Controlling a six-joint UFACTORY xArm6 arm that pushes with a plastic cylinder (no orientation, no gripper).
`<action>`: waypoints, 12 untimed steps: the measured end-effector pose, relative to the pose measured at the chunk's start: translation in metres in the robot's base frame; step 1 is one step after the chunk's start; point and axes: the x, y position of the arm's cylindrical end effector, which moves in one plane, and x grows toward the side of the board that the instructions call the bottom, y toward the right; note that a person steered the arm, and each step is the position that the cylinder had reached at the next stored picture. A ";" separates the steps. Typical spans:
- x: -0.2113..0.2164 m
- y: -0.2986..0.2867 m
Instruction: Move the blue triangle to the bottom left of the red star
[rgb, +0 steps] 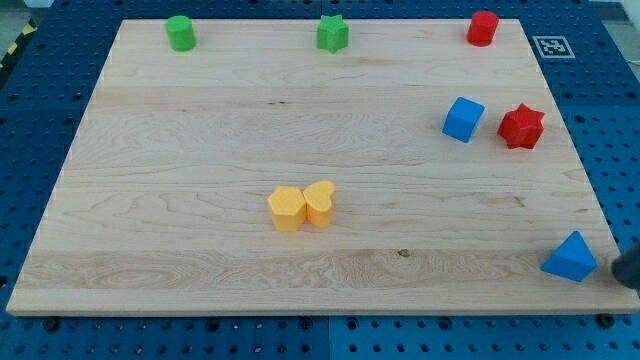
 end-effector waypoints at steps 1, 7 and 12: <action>0.000 -0.017; 0.005 -0.070; -0.017 -0.089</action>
